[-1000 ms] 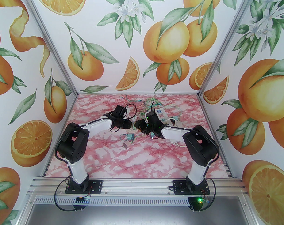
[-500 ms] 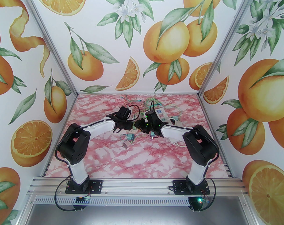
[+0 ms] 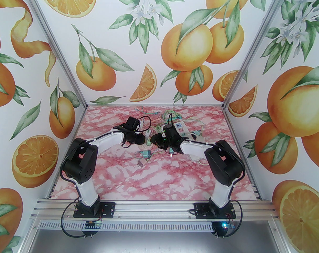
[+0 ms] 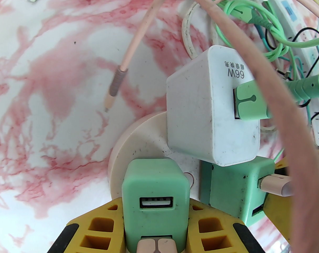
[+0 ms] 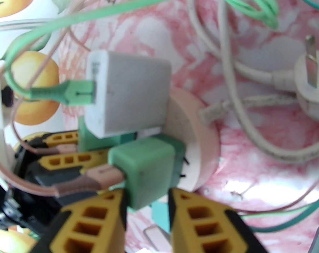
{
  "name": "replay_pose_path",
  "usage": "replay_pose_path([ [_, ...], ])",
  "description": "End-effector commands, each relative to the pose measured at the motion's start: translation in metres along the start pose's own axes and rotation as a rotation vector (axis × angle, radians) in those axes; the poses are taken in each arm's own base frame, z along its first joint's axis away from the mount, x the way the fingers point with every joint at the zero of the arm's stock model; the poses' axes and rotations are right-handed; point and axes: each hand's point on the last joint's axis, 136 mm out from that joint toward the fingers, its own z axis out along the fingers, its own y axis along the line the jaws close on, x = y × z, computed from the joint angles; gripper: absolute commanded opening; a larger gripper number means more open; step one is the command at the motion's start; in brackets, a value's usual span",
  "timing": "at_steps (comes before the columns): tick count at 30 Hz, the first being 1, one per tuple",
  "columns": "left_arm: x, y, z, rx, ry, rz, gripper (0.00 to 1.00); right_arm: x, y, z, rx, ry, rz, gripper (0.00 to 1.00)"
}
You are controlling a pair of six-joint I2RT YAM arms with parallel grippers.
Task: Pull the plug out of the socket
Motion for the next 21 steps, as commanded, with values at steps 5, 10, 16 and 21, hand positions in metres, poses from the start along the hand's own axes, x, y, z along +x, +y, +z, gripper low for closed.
replay_pose_path([
  [5, -0.029, -0.021, -0.028, 0.025, -0.1, 0.031, 0.1, 0.025, -0.086, 0.012, 0.28, 0.079, 0.071, 0.31],
  [10, -0.026, -0.027, -0.026, -0.077, -0.094, 0.132, 0.09, 0.028, -0.086, 0.015, 0.3, 0.1, 0.05, 0.31],
  [16, -0.031, -0.025, -0.031, -0.144, -0.112, 0.181, 0.09, 0.033, -0.102, 0.013, 0.368, 0.114, 0.055, 0.29],
  [21, -0.034, -0.028, -0.035, -0.079, -0.107, 0.122, 0.08, 0.036, -0.11, 0.011, 0.405, 0.128, 0.046, 0.28],
])
